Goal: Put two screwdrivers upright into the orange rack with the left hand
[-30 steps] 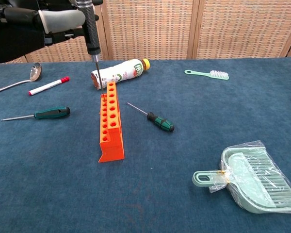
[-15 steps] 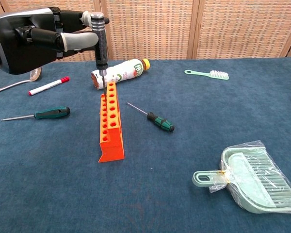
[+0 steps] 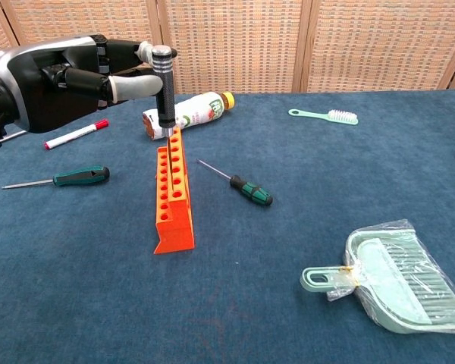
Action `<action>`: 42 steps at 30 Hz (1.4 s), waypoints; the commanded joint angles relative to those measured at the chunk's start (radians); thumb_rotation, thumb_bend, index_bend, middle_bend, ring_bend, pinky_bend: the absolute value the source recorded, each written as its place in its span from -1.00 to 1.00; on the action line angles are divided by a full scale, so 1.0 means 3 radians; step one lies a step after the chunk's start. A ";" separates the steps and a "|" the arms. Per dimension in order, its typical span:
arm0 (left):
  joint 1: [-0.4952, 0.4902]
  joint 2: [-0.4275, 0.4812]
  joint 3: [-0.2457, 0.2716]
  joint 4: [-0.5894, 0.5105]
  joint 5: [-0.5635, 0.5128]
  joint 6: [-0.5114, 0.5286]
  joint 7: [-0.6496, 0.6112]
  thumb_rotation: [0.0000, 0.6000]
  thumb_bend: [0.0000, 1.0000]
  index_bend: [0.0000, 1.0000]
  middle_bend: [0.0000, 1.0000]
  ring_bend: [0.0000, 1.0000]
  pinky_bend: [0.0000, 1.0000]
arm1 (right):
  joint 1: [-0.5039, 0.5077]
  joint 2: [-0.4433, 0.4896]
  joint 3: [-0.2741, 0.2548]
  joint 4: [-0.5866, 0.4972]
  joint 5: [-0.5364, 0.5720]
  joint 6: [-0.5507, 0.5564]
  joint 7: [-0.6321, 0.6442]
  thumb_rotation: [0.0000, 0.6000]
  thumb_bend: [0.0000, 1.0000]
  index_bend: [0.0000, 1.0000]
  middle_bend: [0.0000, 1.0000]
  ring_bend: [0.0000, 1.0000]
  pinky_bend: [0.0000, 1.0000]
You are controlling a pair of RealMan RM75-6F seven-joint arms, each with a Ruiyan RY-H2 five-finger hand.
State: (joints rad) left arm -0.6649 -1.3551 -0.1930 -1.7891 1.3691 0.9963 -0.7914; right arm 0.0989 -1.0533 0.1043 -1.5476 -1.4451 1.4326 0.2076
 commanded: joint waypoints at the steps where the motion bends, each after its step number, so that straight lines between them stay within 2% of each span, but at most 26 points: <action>1: 0.0001 -0.0001 0.0002 0.0000 0.0012 -0.0012 0.0001 1.00 -0.07 0.31 -1.00 -1.00 -1.00 | 0.0000 0.0003 0.0001 0.0000 -0.0002 0.0001 0.0007 1.00 -1.00 -1.00 -1.00 -1.00 -1.00; 27: 0.0004 -0.0098 -0.0015 0.0120 -0.0030 -0.0101 0.0003 1.00 -0.07 0.31 -1.00 -1.00 -1.00 | 0.0000 0.0011 -0.0006 0.0002 -0.0011 -0.0007 0.0036 1.00 -1.00 -1.00 -1.00 -1.00 -1.00; 42: 0.0015 -0.0388 0.0049 0.0413 -0.0114 -0.0089 0.0341 1.00 -0.07 0.31 -1.00 -1.00 -1.00 | 0.0004 0.0016 -0.0009 0.0006 -0.0009 -0.0021 0.0053 1.00 -1.00 -1.00 -1.00 -1.00 -1.00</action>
State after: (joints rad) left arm -0.6617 -1.4638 -0.1802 -1.6732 1.3377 0.9692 -0.6925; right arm 0.1000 -1.0485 0.1017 -1.5457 -1.4477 1.4263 0.2234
